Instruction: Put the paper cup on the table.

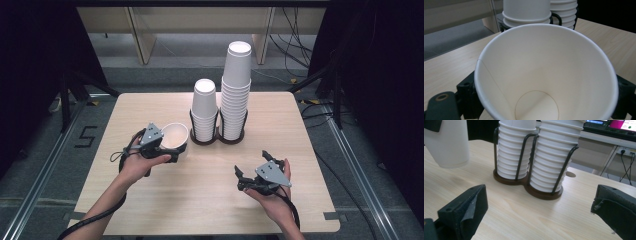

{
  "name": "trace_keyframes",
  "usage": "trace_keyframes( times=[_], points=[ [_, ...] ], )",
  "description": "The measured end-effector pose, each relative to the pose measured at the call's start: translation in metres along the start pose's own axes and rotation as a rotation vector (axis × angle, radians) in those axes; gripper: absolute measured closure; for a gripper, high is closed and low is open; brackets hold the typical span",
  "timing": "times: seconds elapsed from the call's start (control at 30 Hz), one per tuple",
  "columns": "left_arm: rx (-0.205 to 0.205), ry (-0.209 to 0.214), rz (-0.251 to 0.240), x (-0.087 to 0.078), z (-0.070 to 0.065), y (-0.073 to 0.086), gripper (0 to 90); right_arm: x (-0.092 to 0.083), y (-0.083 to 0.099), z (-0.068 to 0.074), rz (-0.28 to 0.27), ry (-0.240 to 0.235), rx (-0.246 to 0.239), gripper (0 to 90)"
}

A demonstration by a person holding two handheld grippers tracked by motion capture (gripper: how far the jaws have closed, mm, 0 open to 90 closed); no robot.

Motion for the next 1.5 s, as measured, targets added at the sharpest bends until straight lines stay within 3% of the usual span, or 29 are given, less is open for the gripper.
trace_keyframes(
  times=[0.03,0.1,0.17,0.23,0.27,0.4,0.43,0.53,0.57,0.6,0.73,0.77,0.8,0.83,0.87,0.9,0.93,1.2,1.23,1.27,1.5],
  points=[
    [-0.021,-0.016,0.0,0.0,0.006,0.002,11.9,-0.001,0.0,-0.004,-0.009,0.02,-0.014,0.6],
    [-0.021,-0.028,-0.003,0.0,0.009,0.002,11.8,-0.001,0.001,-0.003,-0.005,0.012,0.004,0.6],
    [-0.02,-0.06,-0.007,0.0,0.018,0.003,11.8,-0.001,0.0,-0.007,-0.018,0.03,-0.019,0.6],
    [-0.043,-0.077,-0.008,0.001,0.025,0.005,11.7,-0.002,0.001,-0.008,-0.012,0.03,-0.008,0.6],
    [-0.048,-0.095,-0.013,0.001,0.029,0.005,11.8,-0.002,0.002,-0.007,-0.005,0.016,0.022,0.6],
    [-0.062,-0.148,-0.005,0.003,0.045,0.01,11.7,-0.003,0.003,-0.01,-0.007,0.026,0.016,0.6],
    [-0.087,-0.166,0.004,0.004,0.05,0.013,11.7,-0.003,0.004,-0.011,-0.004,0.031,0.028,0.6],
    [-0.056,-0.177,0.001,0.007,0.058,0.014,11.6,-0.003,0.005,-0.011,-0.006,0.023,0.042,0.6],
    [-0.09,-0.213,0.022,0.007,0.064,0.019,11.6,-0.003,0.005,-0.012,-0.008,0.029,0.03,0.6],
    [-0.108,-0.223,0.029,0.008,0.066,0.02,11.6,-0.002,0.006,-0.011,-0.01,0.021,0.039,0.6],
    [-0.142,-0.236,0.04,0.01,0.072,0.025,11.5,-0.003,0.006,-0.011,-0.002,0.025,0.029,0.7],
    [0.212,-0.295,0.088,0.004,0.097,0.017,11.5,-0.003,0.007,-0.011,-0.002,0.026,0.028,0.7],
    [0.198,-0.31,0.092,0.004,0.098,0.019,11.5,-0.003,0.007,-0.011,-0.001,0.029,0.032,0.7],
    [-0.041,-0.269,0.062,0.01,0.084,0.026,11.5,-0.003,0.007,-0.011,-0.001,0.028,0.032,0.7],
    [-0.019,-0.278,0.068,0.01,0.086,0.026,11.5,-0.003,0.007,-0.011,-0.001,0.028,0.032,0.7],
    [-0.03,-0.285,0.072,0.011,0.087,0.027,11.4,-0.003,0.006,-0.012,-0.006,0.039,0.022,0.7],
    [-0.157,-0.265,0.057,0.015,0.081,0.03,11.4,-0.002,0.007,-0.012,-0.001,0.033,0.022,0.7],
    [-0.176,-0.273,0.072,0.019,0.084,0.034,11.2,-0.001,0.009,-0.009,0.006,0.019,0.038,0.7],
    [-0.176,-0.269,0.074,0.019,0.084,0.035,11.1,-0.002,0.009,-0.01,0.007,0.031,0.018,0.7],
    [-0.176,-0.271,0.077,0.019,0.085,0.036,11.1,-0.002,0.01,-0.009,0.01,0.023,0.044,0.7],
    [-0.193,-0.266,0.086,0.022,0.086,0.039,10.6,-0.002,0.01,-0.01,0.003,0.023,0.03,0.7]
  ],
)
Point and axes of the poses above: each handheld gripper's, and its own axes: x roughly forward along the jaws, y roughly out of its underside, z roughly to its left, the point moved 7 cm from there along x, roughly forward along the jaws, and after that the axes turned 13 degrees about z, right-handed, at the moved point
